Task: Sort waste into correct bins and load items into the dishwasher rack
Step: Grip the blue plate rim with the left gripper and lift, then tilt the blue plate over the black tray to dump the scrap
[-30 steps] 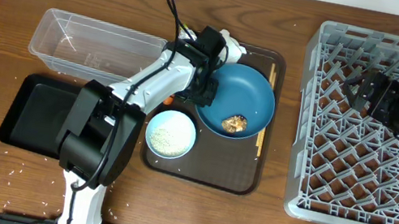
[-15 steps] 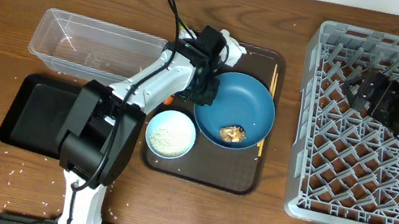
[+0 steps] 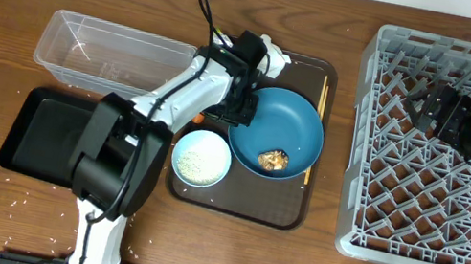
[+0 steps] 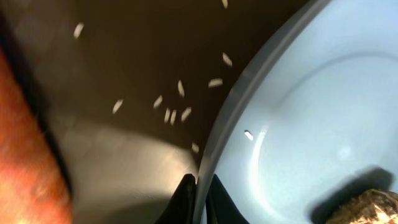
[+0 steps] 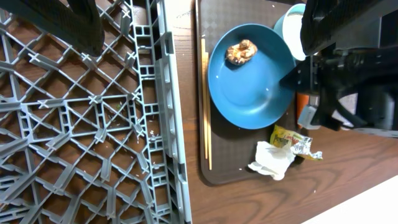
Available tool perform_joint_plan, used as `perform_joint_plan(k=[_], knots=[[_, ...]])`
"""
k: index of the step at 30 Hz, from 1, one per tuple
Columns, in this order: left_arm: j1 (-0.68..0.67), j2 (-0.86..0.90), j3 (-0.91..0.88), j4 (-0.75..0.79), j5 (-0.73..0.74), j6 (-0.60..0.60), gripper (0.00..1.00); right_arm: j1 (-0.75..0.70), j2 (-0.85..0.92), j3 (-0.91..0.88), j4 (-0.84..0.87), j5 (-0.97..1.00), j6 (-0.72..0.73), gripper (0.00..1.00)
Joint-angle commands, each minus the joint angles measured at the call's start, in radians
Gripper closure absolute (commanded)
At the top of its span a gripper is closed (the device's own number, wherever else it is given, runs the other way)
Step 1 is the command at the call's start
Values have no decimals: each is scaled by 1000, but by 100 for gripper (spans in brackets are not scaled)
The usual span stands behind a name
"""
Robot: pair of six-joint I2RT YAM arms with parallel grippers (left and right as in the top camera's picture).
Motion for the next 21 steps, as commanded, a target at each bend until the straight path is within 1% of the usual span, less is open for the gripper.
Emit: perform_joint_plan(k=[1, 6, 8, 12, 13, 17, 21], knots=[[6, -109, 40, -27, -31, 10, 93, 10, 0, -5, -3, 3, 3, 6], [29, -267, 41, -63, -34, 10, 94, 10, 0, -5, -3, 3, 3, 6], [39, -322, 41, -89, -60, 14, 94, 10, 0, -5, -3, 3, 3, 6], [53, -449, 41, -196, -232, 25, 94, 10, 0, -5, -7, 3, 3, 6], [59, -487, 41, -239, -296, 28, 94, 10, 0, -5, -7, 3, 3, 6], [97, -594, 41, -369, -453, 24, 94, 10, 0, -5, -6, 3, 3, 6], [183, -695, 41, -512, -576, -51, 94, 10, 0, -5, -6, 3, 4, 6]])
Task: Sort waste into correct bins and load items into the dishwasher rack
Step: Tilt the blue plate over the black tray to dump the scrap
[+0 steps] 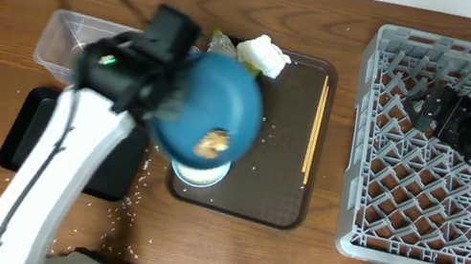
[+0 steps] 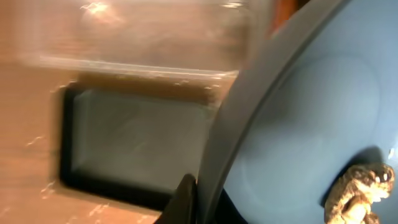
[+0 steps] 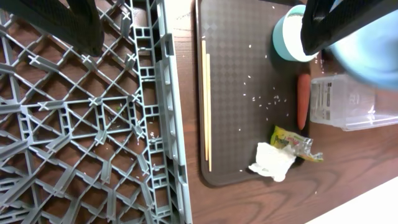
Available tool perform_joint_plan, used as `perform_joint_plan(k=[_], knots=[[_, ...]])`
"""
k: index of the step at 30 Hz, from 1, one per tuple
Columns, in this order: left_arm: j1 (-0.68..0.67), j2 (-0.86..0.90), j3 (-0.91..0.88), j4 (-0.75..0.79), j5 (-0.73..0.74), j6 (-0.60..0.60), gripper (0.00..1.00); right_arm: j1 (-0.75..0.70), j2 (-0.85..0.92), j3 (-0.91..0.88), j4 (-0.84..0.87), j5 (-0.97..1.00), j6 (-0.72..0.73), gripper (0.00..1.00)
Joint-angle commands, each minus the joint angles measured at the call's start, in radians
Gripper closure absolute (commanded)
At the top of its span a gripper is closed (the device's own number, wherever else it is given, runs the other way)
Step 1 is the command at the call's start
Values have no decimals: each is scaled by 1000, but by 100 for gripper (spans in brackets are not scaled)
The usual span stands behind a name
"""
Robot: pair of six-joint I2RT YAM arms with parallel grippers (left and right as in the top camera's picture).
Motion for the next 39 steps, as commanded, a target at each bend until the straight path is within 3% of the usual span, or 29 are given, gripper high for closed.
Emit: perform_joint_plan(k=[1, 10, 15, 19, 30, 36, 39], knots=[[77, -76, 19, -74, -189, -56, 94, 10, 0, -5, -1, 2, 3, 6], [222, -120, -30, -293, -578, -464, 94, 9, 0, -5, 29, 3, 3, 5], [222, -57, -157, -307, -641, -565, 94, 9, 0, -5, 32, 3, 3, 5], [222, 9, -221, -307, -686, -627, 94, 9, 0, -5, 32, 3, -9, 4], [221, 64, -217, -306, -821, -611, 94, 9, 0, -5, 36, 2, -19, 3], [220, 67, -225, -349, -618, -629, 94, 9, 0, -5, 27, 3, -19, 3], [221, 67, -233, -360, -833, -642, 94, 9, 0, -5, 23, 3, -19, 3]])
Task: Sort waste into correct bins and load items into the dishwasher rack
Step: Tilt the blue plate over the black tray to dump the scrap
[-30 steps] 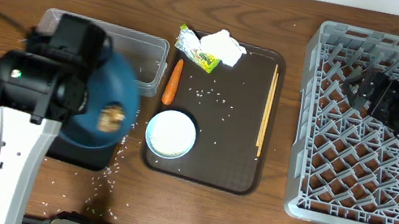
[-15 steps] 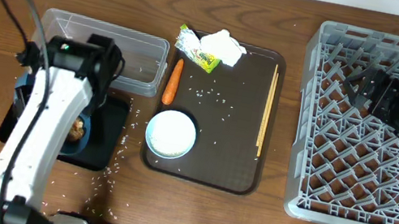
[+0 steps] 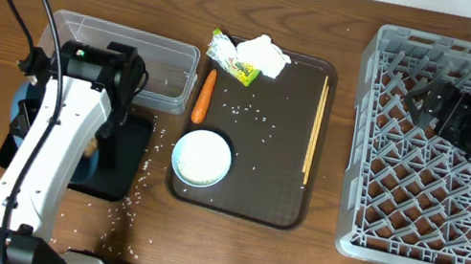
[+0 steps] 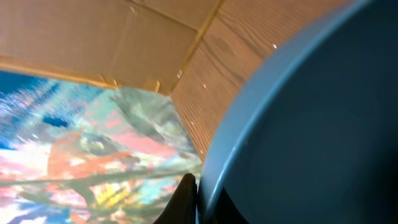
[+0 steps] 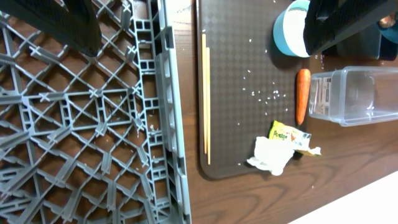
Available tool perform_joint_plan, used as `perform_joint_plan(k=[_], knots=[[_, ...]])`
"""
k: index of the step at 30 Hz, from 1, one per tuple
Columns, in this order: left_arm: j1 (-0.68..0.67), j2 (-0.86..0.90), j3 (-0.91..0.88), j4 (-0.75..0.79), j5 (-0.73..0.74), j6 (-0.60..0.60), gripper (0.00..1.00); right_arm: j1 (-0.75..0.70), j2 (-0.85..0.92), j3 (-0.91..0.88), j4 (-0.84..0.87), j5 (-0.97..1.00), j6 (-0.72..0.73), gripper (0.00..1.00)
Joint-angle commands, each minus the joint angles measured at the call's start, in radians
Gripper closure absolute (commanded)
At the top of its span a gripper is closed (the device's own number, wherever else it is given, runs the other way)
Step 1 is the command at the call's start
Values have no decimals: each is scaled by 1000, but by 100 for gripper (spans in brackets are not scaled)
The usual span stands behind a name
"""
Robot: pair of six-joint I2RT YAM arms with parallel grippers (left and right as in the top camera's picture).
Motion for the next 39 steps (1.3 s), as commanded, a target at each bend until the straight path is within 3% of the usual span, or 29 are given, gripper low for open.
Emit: perform_joint_plan(k=[1, 4, 9, 13, 16, 20, 24, 30, 35, 39], knots=[[5, -2, 5, -31, -147, -39, 94, 9, 0, -5, 7, 2, -18, 3], [4, -1, 6, -19, -87, -39, 94, 9, 0, -5, 12, 2, -18, 3], [4, -2, 6, -24, -122, -39, 94, 9, 0, -5, 5, 2, -18, 3], [4, -2, 4, -50, 20, -40, 94, 9, 0, -5, -3, 2, -18, 2], [4, -2, 3, -41, -93, -39, 94, 9, 0, -5, -7, 2, -18, 2], [4, -2, 3, -42, -18, -39, 94, 8, 0, -5, 0, 2, -18, 2], [4, -3, 3, -53, -90, -39, 94, 9, 0, -5, 1, 2, -18, 2], [4, -2, 3, -34, -43, -39, 94, 9, 0, -5, -3, 2, -18, 2], [4, -2, 3, -34, -143, 7, 94, 9, 0, -5, -2, 2, -18, 2], [4, -2, 3, -27, -134, 11, 94, 9, 0, -5, -1, 3, -26, 2]])
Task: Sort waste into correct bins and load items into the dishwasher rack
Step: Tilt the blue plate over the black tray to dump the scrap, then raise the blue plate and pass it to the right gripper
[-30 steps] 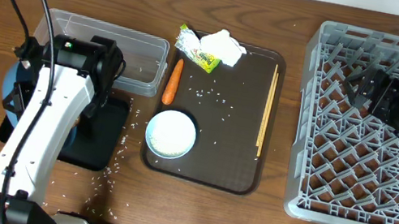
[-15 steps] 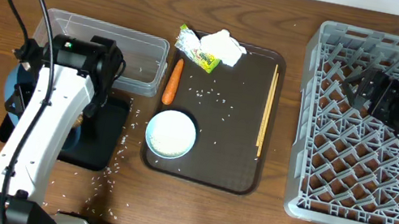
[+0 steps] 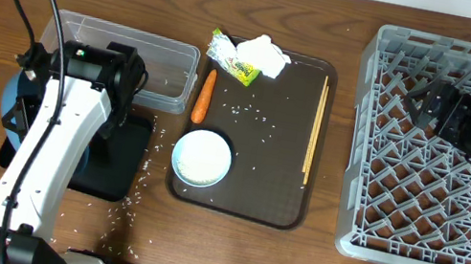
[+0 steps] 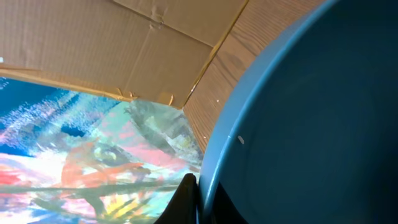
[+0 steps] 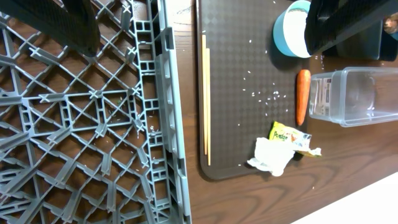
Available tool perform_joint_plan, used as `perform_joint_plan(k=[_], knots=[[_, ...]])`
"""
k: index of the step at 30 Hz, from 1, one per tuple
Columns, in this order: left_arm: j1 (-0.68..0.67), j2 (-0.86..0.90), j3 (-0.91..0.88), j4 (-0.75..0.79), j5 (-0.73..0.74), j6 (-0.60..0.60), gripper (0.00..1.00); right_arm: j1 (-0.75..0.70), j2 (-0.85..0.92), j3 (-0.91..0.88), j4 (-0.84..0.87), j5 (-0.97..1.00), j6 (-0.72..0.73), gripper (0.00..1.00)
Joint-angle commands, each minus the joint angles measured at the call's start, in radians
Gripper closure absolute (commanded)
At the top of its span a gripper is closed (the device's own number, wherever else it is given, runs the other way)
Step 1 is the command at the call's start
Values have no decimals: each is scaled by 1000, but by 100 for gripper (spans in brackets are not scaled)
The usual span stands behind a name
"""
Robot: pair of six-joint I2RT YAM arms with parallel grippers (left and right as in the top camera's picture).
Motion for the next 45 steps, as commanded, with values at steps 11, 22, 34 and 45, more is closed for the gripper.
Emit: perform_joint_plan(k=[11, 22, 34, 45], knots=[[2, -2, 10, -4, -94, 54, 94, 9, -1, -5, -15, 2, -23, 2], [2, -1, 17, 21, -243, 77, 94, 9, -1, -5, -9, 2, -31, 2], [-67, -12, 71, 44, -61, 197, 94, 9, -1, -5, -8, -10, -58, 2], [-194, -149, 391, 266, 660, 254, 94, 11, -1, -5, 90, -399, -122, 7]])
